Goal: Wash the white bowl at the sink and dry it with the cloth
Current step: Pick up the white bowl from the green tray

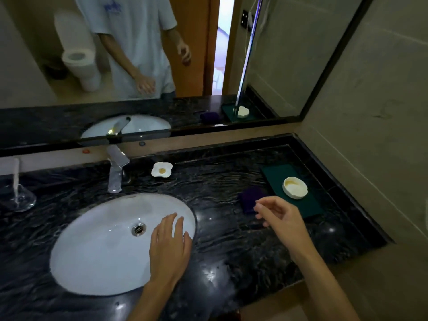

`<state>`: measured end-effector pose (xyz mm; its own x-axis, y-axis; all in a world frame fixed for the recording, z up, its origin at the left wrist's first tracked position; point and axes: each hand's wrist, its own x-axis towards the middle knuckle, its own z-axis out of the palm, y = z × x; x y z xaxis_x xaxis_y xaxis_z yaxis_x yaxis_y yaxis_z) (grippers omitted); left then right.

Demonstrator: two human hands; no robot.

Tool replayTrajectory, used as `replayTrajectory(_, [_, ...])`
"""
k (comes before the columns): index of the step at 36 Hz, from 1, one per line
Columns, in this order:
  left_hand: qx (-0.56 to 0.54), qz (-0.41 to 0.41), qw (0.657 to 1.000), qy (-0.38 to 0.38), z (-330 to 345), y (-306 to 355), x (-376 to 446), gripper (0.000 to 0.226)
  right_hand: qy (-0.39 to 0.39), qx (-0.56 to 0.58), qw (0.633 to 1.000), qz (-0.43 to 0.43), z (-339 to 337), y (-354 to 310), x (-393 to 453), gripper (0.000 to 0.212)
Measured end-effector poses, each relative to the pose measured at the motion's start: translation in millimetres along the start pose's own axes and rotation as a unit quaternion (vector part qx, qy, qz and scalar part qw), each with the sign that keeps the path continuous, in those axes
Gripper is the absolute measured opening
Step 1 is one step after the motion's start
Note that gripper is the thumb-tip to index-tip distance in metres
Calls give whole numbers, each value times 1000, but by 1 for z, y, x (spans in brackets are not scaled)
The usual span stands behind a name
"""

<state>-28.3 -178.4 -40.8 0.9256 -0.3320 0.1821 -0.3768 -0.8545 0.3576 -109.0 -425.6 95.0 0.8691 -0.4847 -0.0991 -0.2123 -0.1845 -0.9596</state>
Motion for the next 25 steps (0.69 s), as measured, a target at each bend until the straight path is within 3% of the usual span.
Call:
replayTrajectory(13, [23,-56,998,-14,47,112,21,46,0,21,998,62,-117,53,64,4])
replayTrajectory(25, [48,-58,995,-72,91,148,58,45,34,78,986,145,-169,94,121,2])
